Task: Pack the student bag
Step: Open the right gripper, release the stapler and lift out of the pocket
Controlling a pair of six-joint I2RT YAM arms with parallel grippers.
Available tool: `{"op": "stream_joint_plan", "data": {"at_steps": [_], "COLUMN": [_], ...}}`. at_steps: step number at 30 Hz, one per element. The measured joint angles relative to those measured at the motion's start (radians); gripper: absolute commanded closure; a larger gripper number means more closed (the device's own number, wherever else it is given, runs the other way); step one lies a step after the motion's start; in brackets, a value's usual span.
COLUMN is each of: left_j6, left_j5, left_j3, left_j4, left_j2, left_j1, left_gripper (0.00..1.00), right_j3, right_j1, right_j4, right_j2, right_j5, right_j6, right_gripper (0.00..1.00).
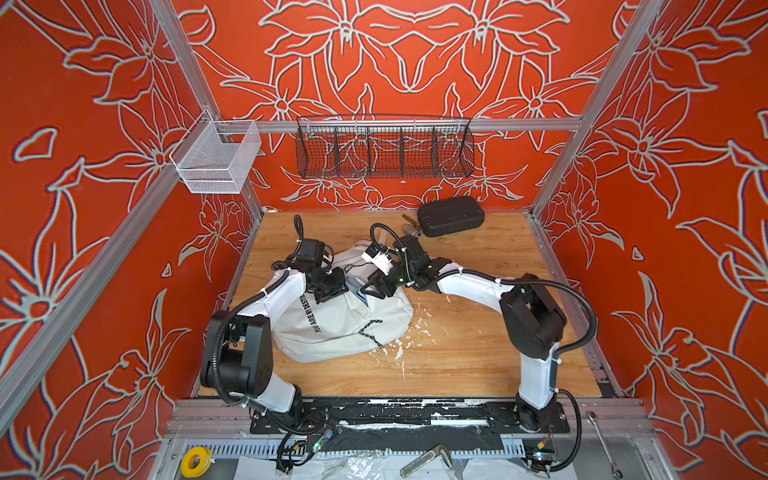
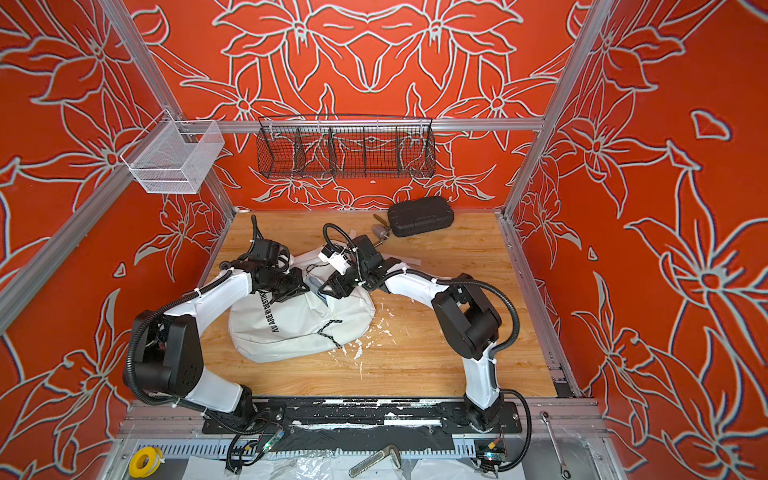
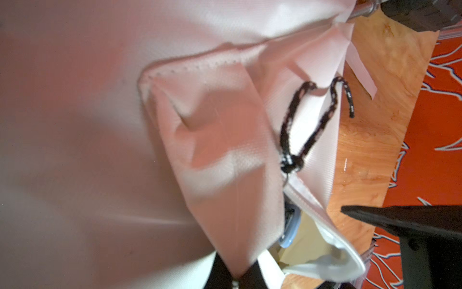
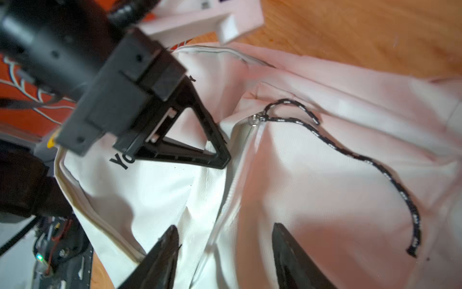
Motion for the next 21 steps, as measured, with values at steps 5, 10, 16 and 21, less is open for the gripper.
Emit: {"op": "stream_joint_plan", "data": {"at_steps": [5,10,16,21], "left_j6": [0.019,0.022,0.021,0.021], "left_j5": [0.065,0.142,0.221,0.251], "left_j3": [0.002,-0.013,-0.015,-0.015], "left_j4": [-0.006,0.021,0.042,0.051], "left_j2": [0.0,0.0,0.002,0.014], "left_j1": [0.0,0.004,0.019,0.026], "left_gripper": [1.0,1.0,1.0,1.0], "right_j3": [0.059,0.142,0.125,0.132], "right_j1": [0.011,0.038,0.082,0.085], "right_j4": [-0.062,-0.104,-0.116,-0.15], "right_j2": [0.002,0.042,0.075,0.088], "right_j5": [0.071,0.21,0.398,0.497], "right_j6": [-0.195,-0.25,-0.246,-0.206], "right_gripper": [0.38,0.39,0.36,0.35]}}
